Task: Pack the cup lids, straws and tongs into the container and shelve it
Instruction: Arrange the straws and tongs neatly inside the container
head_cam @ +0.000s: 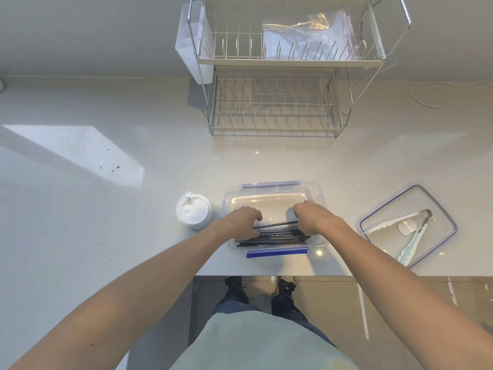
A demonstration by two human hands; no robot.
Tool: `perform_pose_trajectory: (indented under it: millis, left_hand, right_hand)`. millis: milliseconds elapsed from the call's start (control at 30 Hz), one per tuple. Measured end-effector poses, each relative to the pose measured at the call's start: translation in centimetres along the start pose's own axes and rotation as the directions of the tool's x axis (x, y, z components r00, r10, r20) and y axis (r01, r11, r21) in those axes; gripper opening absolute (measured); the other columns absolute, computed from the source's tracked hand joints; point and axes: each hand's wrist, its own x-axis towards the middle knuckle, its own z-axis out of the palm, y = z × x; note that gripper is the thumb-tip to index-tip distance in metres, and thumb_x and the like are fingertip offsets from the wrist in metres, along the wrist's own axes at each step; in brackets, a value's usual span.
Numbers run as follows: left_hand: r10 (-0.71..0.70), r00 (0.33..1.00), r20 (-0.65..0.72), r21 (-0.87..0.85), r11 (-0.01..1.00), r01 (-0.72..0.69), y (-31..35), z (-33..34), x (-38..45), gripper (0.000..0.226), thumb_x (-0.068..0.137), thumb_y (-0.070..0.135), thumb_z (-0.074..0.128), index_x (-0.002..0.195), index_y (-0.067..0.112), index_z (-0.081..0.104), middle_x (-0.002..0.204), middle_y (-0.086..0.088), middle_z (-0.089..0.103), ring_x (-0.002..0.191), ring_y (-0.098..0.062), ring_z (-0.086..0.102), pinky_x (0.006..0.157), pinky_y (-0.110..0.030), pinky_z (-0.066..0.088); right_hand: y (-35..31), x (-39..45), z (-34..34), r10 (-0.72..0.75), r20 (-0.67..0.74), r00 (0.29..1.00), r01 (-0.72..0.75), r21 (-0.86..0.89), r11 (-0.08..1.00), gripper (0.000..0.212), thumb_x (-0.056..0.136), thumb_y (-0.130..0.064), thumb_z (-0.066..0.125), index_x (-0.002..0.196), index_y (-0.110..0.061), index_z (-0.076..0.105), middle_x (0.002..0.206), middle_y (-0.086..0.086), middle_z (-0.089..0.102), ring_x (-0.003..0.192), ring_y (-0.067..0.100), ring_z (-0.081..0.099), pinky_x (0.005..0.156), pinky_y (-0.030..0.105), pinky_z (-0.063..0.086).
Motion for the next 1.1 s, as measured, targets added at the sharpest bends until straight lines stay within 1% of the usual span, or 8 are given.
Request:
perform_pose_trajectory:
  millis: [200,300,567,667,767,867,933,1100]
  left_hand:
    - [-0.027,0.998,0.052,0.018,1.000,0.026,-0.3,-0.3,0.4,0.036,0.100,0.011,0.052,0.134,0.019,0.061,0.138,-0.005,0.058,0.121,-0.025,0.056,0.099,-0.031,0.048]
    - [-0.030,0.998,0.062,0.027,0.999,0.029,-0.3,-0.3,0.5,0.031,0.100,0.011,0.052,0.127,0.020,0.066,0.132,-0.004,0.062,0.116,-0.024,0.058,0.097,-0.030,0.049]
    - [0.018,0.999,0.038,0.029,0.999,-0.019,0.1,-0.5,0.1,0.037,0.101,0.016,0.055,0.138,0.017,0.058,0.137,-0.005,0.060,0.122,-0.025,0.055,0.103,-0.032,0.044]
    - [0.040,0.999,0.024,0.038,0.998,-0.041,0.3,-0.3,0.0,0.040,0.100,0.019,0.059,0.140,0.016,0.055,0.138,-0.006,0.059,0.123,-0.024,0.054,0.103,-0.032,0.043]
    - [0.046,0.999,0.017,0.052,0.998,-0.047,0.5,0.0,-0.1,0.048,0.095,0.019,0.066,0.141,0.016,0.054,0.136,-0.006,0.058,0.123,-0.025,0.054,0.101,-0.031,0.043]
    - [0.051,0.999,0.016,0.070,0.996,-0.052,0.6,0.3,-0.1,0.054,0.091,0.020,0.071,0.142,0.016,0.053,0.133,-0.007,0.058,0.119,-0.026,0.055,0.098,-0.031,0.046]
    - [0.055,0.998,0.007,0.082,0.995,-0.055,0.8,0.5,-0.1,0.062,0.089,0.029,0.073,0.145,0.017,0.049,0.133,-0.008,0.055,0.118,-0.025,0.053,0.097,-0.034,0.047]
    - [0.064,0.997,-0.042,0.182,0.982,-0.055,0.4,1.0,0.0,0.080,0.081,0.049,0.078,0.148,0.022,0.044,0.135,-0.008,0.049,0.122,-0.025,0.045,0.101,-0.041,0.048]
  right_hand:
    - [-0.4,0.1,0.2,0.029,0.068,0.997,-0.028,-0.010,1.000,0.025,0.098,-0.002,0.044,0.118,-0.005,0.060,0.108,0.011,0.061,0.089,0.026,0.054,0.074,0.030,0.042]
    - [-0.5,0.1,0.2,0.012,0.099,0.995,-0.013,0.009,1.000,0.021,0.098,-0.003,0.045,0.112,-0.007,0.060,0.111,0.013,0.063,0.090,0.027,0.057,0.075,0.030,0.044]
    - [-0.5,-0.2,0.0,0.020,0.106,0.994,-0.020,0.000,1.000,0.021,0.099,-0.004,0.045,0.113,-0.008,0.059,0.114,0.013,0.064,0.091,0.027,0.057,0.075,0.030,0.045]
    - [-0.6,-0.3,0.2,0.013,0.111,0.994,-0.008,-0.043,0.999,0.013,0.099,-0.003,0.044,0.105,-0.010,0.053,0.108,0.013,0.060,0.089,0.026,0.054,0.074,0.030,0.042]
    - [-0.6,-0.3,0.5,0.018,0.086,0.996,-0.011,-0.085,0.996,0.022,0.098,-0.006,0.046,0.117,-0.009,0.058,0.119,0.013,0.063,0.091,0.027,0.057,0.074,0.031,0.044]
    - [-0.9,0.1,0.8,0.007,-0.018,1.000,-0.009,-0.145,0.989,0.031,0.097,-0.014,0.053,0.128,-0.010,0.057,0.126,0.011,0.059,0.109,0.030,0.061,0.078,0.033,0.045]
    - [-0.9,0.7,1.2,-0.050,-0.073,0.996,0.040,-0.137,0.990,0.040,0.094,-0.023,0.063,0.132,-0.013,0.055,0.129,0.011,0.056,0.119,0.030,0.056,0.087,0.038,0.049]
    - [-0.8,1.6,2.8,-0.174,-0.054,0.983,0.169,-0.081,0.982,0.070,0.085,-0.041,0.077,0.144,-0.020,0.046,0.144,0.009,0.045,0.130,0.028,0.044,0.101,0.042,0.047]
